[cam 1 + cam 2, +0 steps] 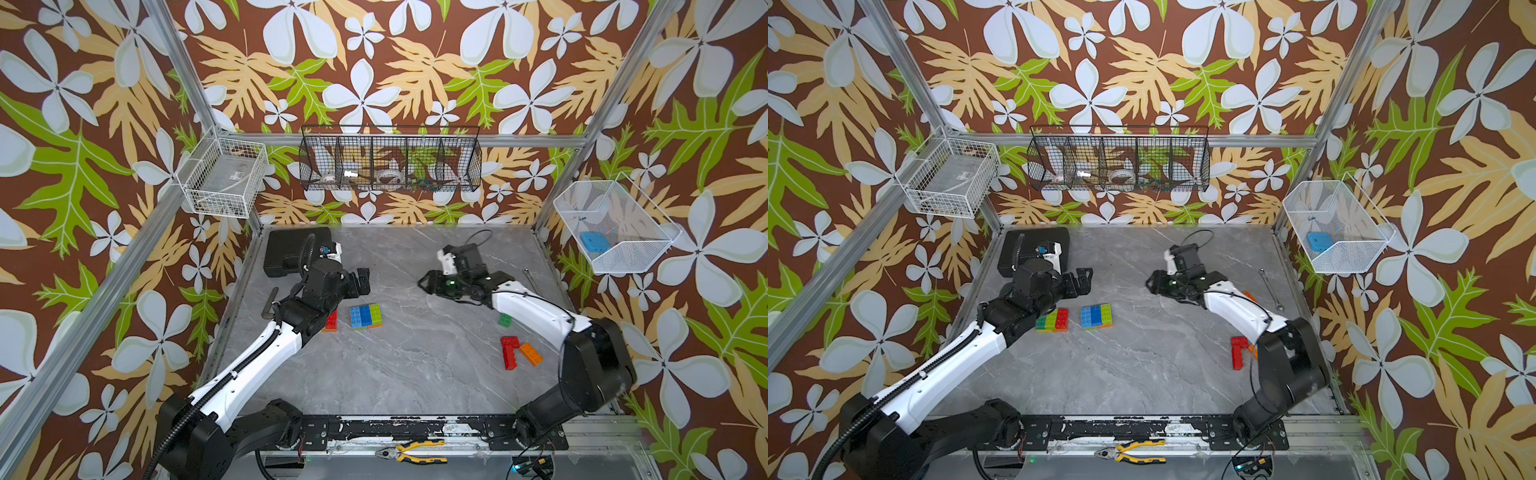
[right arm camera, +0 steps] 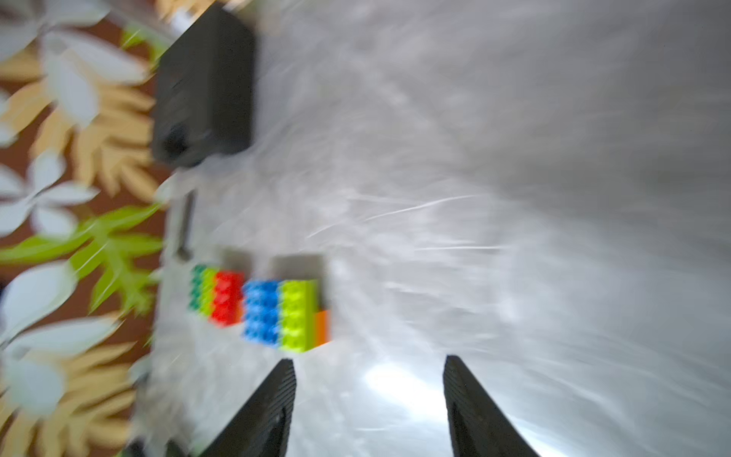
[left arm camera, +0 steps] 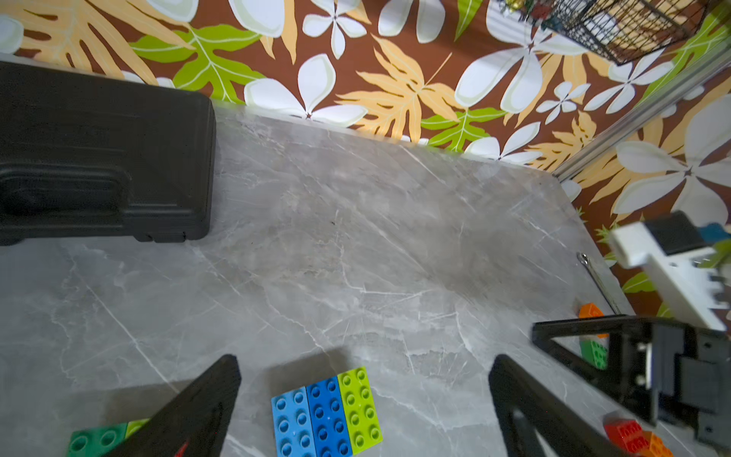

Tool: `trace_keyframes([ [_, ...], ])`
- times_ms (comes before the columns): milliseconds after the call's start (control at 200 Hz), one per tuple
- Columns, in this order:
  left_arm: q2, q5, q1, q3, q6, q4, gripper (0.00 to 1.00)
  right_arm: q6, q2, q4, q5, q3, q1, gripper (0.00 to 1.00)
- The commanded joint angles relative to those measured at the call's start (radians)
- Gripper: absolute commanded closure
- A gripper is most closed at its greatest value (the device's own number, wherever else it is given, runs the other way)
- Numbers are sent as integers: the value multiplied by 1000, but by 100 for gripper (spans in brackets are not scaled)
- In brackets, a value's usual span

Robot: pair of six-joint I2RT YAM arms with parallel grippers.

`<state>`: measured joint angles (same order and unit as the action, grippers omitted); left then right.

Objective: Assemble a rectangle with lego
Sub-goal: Adjust the lego brick at the center of the board, then pick up the lego brick from the center of the board.

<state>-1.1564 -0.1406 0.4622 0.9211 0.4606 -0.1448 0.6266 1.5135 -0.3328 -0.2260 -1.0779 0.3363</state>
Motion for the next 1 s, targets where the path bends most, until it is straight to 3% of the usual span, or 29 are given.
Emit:
trace_keyframes([
  [0,-30,136,-17,4,83,163,0,-72,-134,-230,319,96,-157,36],
  [80,-93,222,-10,24,114,243,1,-81,-232,-226,366,181,-294,32],
  [150,-168,225,51,80,104,234,5,-115,-258,-241,419,220,-352,28],
  [275,-290,132,238,167,44,187,10,-123,-253,-283,422,268,-359,28],
  [440,-426,4,429,242,-46,104,9,-54,-346,-297,314,389,-351,22],
  [616,-437,47,443,220,-14,151,10,-7,-308,-291,323,418,-350,19],
  [761,-433,11,442,238,-67,130,10,26,-256,-183,204,466,-337,30],
  [851,-434,-9,441,239,-85,119,11,52,-213,-145,192,435,-243,37],
  [996,-432,-34,439,233,-84,110,10,69,-89,-91,120,313,-79,39],
])
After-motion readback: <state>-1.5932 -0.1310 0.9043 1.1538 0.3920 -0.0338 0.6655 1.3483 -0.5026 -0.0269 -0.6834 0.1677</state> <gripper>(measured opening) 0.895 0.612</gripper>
